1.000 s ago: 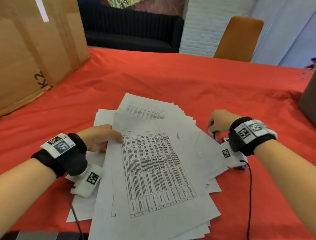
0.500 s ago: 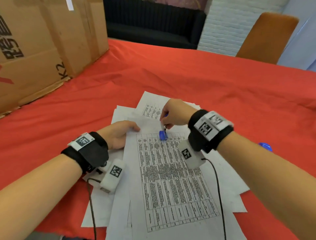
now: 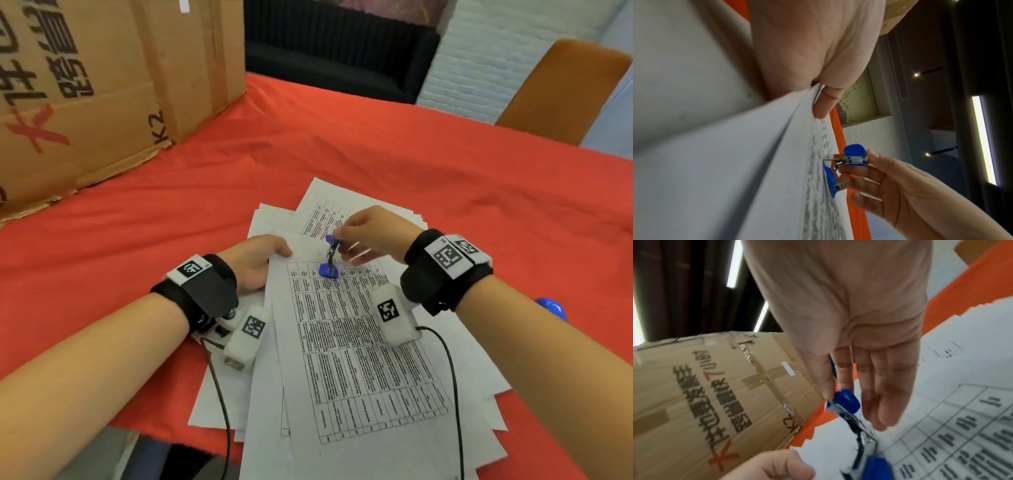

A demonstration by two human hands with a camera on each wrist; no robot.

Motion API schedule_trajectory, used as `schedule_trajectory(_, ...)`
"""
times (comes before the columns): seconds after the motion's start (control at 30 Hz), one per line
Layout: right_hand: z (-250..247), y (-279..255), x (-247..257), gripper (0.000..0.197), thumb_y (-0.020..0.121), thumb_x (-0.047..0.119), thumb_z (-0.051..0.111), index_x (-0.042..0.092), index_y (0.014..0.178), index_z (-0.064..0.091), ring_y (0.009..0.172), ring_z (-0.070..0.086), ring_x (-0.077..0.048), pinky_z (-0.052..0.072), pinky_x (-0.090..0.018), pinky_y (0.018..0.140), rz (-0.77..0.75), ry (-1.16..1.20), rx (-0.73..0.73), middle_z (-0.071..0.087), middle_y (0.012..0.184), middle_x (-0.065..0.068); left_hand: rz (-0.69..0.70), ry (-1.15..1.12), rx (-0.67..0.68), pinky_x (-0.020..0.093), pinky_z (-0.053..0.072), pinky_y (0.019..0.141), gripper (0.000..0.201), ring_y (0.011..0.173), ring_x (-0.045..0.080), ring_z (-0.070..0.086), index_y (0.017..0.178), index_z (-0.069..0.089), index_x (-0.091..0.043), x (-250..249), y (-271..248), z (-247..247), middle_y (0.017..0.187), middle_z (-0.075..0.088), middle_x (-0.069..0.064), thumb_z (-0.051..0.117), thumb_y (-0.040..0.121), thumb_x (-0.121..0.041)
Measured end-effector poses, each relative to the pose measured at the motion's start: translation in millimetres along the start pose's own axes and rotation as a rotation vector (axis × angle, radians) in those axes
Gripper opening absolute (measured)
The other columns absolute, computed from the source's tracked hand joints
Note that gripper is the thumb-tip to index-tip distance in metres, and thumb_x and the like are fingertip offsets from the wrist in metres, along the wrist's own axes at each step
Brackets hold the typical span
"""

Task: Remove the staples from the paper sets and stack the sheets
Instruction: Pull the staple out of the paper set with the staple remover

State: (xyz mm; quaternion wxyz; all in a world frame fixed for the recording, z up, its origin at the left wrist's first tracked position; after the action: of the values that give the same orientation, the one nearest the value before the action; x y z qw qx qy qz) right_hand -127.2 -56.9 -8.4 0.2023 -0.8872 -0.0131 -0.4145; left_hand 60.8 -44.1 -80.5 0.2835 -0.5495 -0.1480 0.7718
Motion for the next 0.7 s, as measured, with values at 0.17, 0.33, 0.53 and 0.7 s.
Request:
schedule_trajectory(0.17, 4.0, -4.8, -3.2, 0.02, 0.082, 0.016, 0.074, 0.007, 0.094, 0.061, 0.092, 0.071, -0.031, 0.058, -0.038, 0.08, 0.133, 0.097, 0.238, 0.068, 0.104, -0.016, 0.01, -0.007, -0.008, 0.044, 0.056, 0.068, 0.034, 0.079, 0.036, 0.068, 0.116, 0.052, 0.001, 0.2, 4.7, -2.0, 0.101, 0.065, 0.024, 0.031, 0.089, 0.006)
schedule_trajectory(0.33, 14.4, -7.8, -6.9, 0.025, 0.089, 0.022, 0.067, 0.007, 0.107, 0.057, 0.085, 0.067, -0.029, 0.058, -0.043, 0.083, 0.148, 0.134, 0.253, 0.062, 0.112, -0.018, 0.0, -0.008, -0.006, 0.046, 0.055, 0.069, 0.029, 0.084, 0.038, 0.065, 0.108, 0.052, 0.001, 0.7, 8.3, -4.1, 0.098, 0.064, 0.025, 0.031, 0.09, 0.007)
schedule_trajectory(0.53, 13.7, -20.7, -5.8, 0.047, 0.087, 0.049, 0.06, 0.023, 0.126, 0.053, 0.087, 0.067, -0.025, 0.058, -0.044, 0.082, 0.107, 0.032, 0.23, 0.057, 0.12, -0.012, -0.007, -0.042, 0.036, 0.05, 0.055, 0.079, 0.043, 0.098, 0.041, 0.064, 0.125, 0.049, -0.001, 1.6, 13.4, -5.0, 0.116, 0.062, 0.027, 0.033, 0.086, 0.006)
schedule_trajectory(0.7, 14.0, -29.4, -9.2, 0.098, 0.062, 0.046, 0.084, 0.051, 0.141, 0.026, 0.107, 0.06, -0.009, 0.048, -0.034, 0.098, -0.121, -0.571, 0.337, 0.041, 0.136, 0.014, -0.03, 0.037, 0.101, 0.049, 0.052, 0.084, 0.037, 0.093, 0.039, 0.064, 0.114, 0.054, -0.001, -1.0, 5.9, -1.1, 0.106, 0.065, 0.026, 0.03, 0.088, 0.012)
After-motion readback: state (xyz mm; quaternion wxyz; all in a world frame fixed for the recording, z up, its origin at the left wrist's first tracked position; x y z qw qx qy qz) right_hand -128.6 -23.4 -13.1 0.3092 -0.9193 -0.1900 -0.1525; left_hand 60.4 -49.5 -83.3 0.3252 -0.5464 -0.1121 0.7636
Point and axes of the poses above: each hand's wrist, its own y-axis towards the middle knuckle, its own z-axis out of the palm, x = y × z, the point moved 2 cm from there along y, towards the middle knuckle
